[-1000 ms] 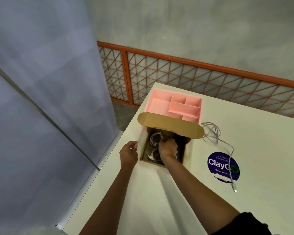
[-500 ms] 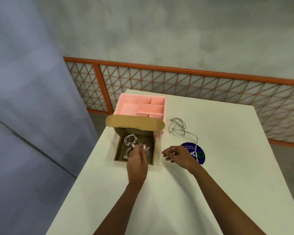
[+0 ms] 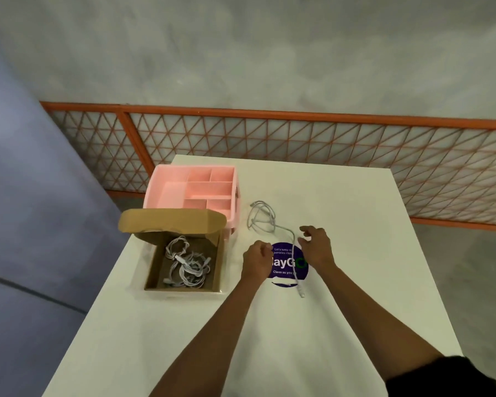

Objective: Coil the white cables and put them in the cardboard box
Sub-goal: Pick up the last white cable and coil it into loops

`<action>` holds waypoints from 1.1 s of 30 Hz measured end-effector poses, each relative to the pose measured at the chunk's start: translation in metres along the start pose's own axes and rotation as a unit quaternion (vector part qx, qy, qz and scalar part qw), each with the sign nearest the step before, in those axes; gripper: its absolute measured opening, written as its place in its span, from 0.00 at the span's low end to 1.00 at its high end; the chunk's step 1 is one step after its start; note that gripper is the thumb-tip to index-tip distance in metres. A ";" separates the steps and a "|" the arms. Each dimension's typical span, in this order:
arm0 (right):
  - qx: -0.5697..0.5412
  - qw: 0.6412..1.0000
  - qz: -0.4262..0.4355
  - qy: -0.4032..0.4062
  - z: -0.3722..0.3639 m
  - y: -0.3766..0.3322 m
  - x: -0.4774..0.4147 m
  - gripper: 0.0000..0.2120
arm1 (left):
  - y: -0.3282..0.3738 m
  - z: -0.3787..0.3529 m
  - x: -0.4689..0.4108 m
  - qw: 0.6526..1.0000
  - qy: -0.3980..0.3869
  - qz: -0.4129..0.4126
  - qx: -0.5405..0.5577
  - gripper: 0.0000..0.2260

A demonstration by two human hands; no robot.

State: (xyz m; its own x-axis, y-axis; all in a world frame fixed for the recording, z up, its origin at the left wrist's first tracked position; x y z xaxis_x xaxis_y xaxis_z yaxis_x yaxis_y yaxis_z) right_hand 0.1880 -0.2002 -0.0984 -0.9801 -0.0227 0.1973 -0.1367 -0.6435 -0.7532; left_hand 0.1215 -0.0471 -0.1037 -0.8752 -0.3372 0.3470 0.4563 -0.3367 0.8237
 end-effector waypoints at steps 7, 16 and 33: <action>-0.001 0.996 0.030 -0.081 -0.013 -0.002 -0.018 0.14 | 0.012 -0.023 -0.033 0.983 -0.038 0.134 0.118 0.16; -0.041 0.982 0.073 -0.168 -0.006 -0.030 0.002 0.07 | 0.017 -0.007 -0.025 0.972 0.020 0.146 0.184 0.12; -0.096 0.988 -0.046 -0.110 0.026 -0.045 0.053 0.13 | 0.101 0.054 0.105 0.979 -0.036 -0.017 0.202 0.09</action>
State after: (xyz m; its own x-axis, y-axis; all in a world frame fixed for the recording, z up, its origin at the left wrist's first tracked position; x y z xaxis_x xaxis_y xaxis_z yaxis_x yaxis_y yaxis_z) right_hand 0.1463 -0.1922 -0.0381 -0.9101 -0.1511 0.3858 -0.2683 -0.4945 -0.8267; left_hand 0.0670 -0.0689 0.0406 -0.9042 -0.2649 0.3349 0.3387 0.0328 0.9403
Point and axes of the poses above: each hand's wrist, its own x-axis away from the middle knuckle, its own z-axis out of the back of the hand, y = z × x, the point moved 6 cm from there along -x, towards the middle knuckle, and after that the axes turned 2 degrees about z, right-handed, at the moved point
